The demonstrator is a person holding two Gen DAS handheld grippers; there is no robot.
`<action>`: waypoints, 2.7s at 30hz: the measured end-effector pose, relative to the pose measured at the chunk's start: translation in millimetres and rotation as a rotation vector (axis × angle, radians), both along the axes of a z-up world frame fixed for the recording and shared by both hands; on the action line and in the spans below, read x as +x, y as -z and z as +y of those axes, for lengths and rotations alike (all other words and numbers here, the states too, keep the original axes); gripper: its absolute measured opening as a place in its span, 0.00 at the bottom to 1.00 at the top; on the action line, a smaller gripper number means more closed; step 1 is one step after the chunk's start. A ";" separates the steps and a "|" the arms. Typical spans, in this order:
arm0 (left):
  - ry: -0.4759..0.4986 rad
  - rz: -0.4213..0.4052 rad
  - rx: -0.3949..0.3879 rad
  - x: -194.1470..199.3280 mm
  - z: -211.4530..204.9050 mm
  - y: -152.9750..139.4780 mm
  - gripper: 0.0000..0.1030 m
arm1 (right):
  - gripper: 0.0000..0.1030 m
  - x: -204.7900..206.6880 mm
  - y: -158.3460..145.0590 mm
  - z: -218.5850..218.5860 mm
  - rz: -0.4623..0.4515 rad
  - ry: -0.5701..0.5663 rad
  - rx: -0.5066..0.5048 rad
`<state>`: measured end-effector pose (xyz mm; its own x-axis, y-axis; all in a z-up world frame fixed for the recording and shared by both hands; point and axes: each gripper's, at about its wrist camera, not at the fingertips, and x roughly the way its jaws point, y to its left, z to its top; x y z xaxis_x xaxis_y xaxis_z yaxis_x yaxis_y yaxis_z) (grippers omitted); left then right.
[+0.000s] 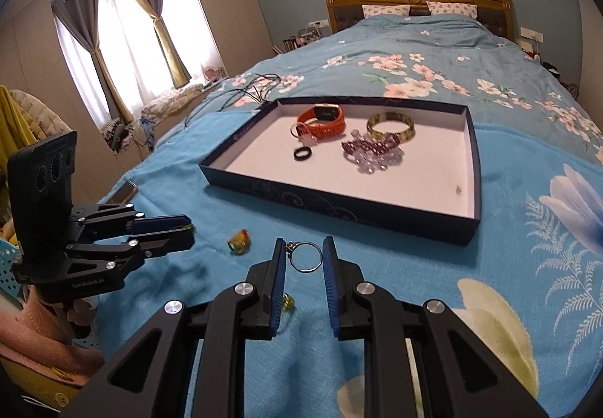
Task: Organize jewelry
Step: 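Carry the green stone ring into the box with the left tool while the right tool carries the silver ring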
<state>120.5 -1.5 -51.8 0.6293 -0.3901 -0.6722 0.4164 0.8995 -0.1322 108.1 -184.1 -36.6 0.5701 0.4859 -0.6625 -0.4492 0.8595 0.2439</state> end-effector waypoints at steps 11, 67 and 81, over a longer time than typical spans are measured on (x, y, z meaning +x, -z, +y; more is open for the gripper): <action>-0.012 -0.048 -0.003 9.8 -6.6 -14.0 0.21 | 0.17 7.5 -11.8 -0.3 -0.036 0.001 0.027; -0.102 -0.070 -0.005 80.1 -3.3 -22.0 0.21 | 0.17 69.4 -23.1 -6.6 -0.074 0.046 0.015; -0.105 -0.050 0.006 100.5 -9.2 -17.1 0.21 | 0.17 85.3 -14.9 1.8 -0.044 0.040 0.004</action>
<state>221.1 -10.6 -34.7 0.6991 -0.3163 -0.6413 0.3262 0.9392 -0.1077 193.5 -182.3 -21.8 0.6178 0.4649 -0.6341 -0.4251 0.8759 0.2281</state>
